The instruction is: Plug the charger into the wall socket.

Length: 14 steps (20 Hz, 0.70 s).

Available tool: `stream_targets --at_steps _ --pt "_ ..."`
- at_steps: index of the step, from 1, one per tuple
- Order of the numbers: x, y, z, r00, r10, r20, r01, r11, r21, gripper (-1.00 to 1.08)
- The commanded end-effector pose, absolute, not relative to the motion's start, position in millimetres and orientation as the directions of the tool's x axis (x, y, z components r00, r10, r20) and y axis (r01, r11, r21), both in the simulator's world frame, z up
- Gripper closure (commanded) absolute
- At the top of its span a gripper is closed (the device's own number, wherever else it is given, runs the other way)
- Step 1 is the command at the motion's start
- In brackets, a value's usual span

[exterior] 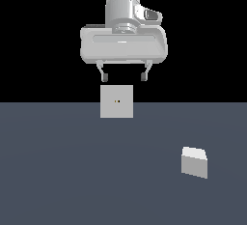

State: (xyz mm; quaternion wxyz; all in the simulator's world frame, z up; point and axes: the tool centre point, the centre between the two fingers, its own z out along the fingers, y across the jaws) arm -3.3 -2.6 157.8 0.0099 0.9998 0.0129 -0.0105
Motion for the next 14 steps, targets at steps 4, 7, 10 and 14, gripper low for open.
stream_targets --at_steps 4,7,10,14 --pt "-5 -5 156 1.0 0.018 -0.021 0.018 -1.0 0.019 -0.92" --pt "-9 -11 152 1.0 -0.006 -0.019 -0.006 -1.0 0.019 -0.92" --pt "-15 -20 145 0.999 -0.046 -0.016 -0.046 -0.999 0.018 -0.92" --pt "-30 -38 132 0.992 -0.124 -0.01 -0.124 -0.992 0.017 -0.92"
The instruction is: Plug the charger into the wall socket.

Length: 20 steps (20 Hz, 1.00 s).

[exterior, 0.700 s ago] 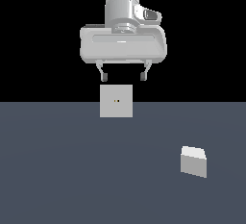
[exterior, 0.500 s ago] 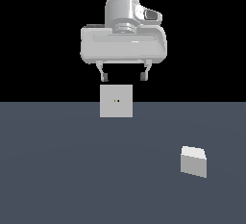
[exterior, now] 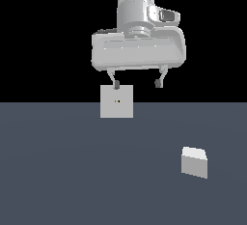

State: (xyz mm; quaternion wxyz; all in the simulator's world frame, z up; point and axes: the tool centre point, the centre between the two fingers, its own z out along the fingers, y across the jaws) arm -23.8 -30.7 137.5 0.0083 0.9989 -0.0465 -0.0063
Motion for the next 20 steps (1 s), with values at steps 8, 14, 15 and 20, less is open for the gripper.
stream_targets --at_steps 8,14,15,20 --pt "-75 -81 94 0.944 -0.33 0.005 -0.33 -0.944 0.01 -0.92" --pt "-102 -98 74 0.902 -0.433 0.012 -0.433 -0.902 0.005 -0.92" --pt "-105 -100 71 0.896 -0.444 0.012 -0.444 -0.896 0.004 -0.92" --pt "-115 -105 63 0.878 -0.478 0.014 -0.478 -0.879 0.002 -0.92"
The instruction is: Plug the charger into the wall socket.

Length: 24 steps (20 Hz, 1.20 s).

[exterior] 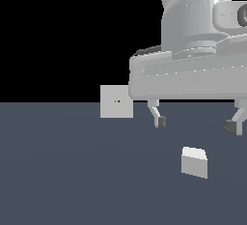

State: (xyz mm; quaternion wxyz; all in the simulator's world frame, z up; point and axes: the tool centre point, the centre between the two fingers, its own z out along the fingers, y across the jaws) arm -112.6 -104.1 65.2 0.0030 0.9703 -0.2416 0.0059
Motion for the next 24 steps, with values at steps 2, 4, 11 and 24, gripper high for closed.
stream_targets --at_steps 2,4,11,24 --pt "-116 -105 62 0.877 -0.481 0.014 -0.481 -0.877 0.001 -0.92" --pt "-115 -105 63 0.878 -0.478 0.013 -0.478 -0.878 0.001 -0.92" --pt "-116 -105 48 0.878 -0.479 0.013 -0.479 -0.878 0.001 -0.92" --pt "-116 -105 12 0.877 -0.48 0.014 -0.481 -0.877 0.0 1.08"
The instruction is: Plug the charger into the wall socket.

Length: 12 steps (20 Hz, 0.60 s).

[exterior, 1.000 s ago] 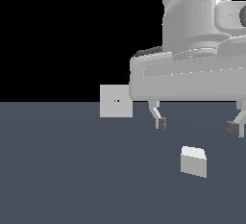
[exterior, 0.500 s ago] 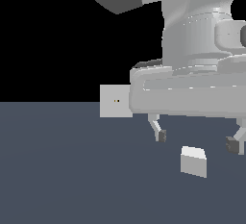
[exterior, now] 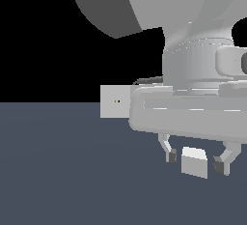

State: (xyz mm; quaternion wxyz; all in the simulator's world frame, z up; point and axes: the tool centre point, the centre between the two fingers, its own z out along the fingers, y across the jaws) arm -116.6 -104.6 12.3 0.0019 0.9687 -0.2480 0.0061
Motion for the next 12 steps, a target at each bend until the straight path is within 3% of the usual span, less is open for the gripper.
stream_targets --at_steps 1,12 --pt "-116.2 -104.6 11.7 0.877 -0.48 0.014 -0.481 -0.877 0.0 1.08" --pt "-115.3 -103.8 12.7 0.878 -0.478 0.014 -0.478 -0.878 0.0 1.08"
